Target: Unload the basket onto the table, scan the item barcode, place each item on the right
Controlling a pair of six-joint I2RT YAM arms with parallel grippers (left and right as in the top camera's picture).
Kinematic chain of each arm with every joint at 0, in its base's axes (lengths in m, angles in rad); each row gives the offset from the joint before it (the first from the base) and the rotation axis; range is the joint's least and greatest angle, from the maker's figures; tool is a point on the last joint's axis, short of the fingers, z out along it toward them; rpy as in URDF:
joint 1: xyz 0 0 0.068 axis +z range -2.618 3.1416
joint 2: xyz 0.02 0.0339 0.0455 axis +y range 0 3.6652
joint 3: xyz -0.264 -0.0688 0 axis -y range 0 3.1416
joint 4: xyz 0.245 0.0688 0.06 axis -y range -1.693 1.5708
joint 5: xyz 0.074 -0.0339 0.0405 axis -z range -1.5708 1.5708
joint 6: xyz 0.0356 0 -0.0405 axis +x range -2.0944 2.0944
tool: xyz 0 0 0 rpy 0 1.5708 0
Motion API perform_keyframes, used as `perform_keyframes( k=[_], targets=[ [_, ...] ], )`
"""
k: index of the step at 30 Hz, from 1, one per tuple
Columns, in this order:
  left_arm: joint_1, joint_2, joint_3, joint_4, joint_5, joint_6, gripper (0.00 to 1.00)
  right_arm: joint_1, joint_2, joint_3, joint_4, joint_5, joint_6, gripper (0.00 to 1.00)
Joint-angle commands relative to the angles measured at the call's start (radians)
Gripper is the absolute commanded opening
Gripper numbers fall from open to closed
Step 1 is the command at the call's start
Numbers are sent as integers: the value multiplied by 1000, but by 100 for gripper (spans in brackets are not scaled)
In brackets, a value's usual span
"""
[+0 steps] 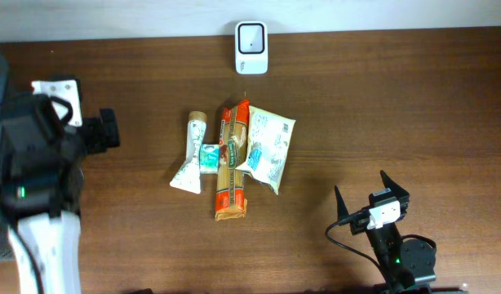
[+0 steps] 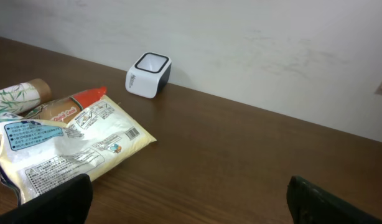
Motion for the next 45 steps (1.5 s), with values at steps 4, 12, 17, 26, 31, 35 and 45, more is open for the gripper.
perform_keyframes(
  k=[4,12,17,26,31,35,45],
  targets=[
    [142,267,9,24,103,77,100,6,-7,-6,-4,-6,11,98],
    [184,326,9,37,235,96,99,6,-7,-6,-4,-6,11,98],
    [184,326,9,34,235,96,99,6,-7,-6,-4,-6,11,98],
    [184,326,9,34,235,96,99,6,-7,-6,2,-20,12,98],
    [184,326,9,34,235,96,99,6,-7,1,61,-215,19,98],
    [184,326,9,34,235,96,99,5,7,128,-47,-253,19,99],
    [184,326,9,34,235,96,99,5,670,886,-549,-509,14,98]
  ],
)
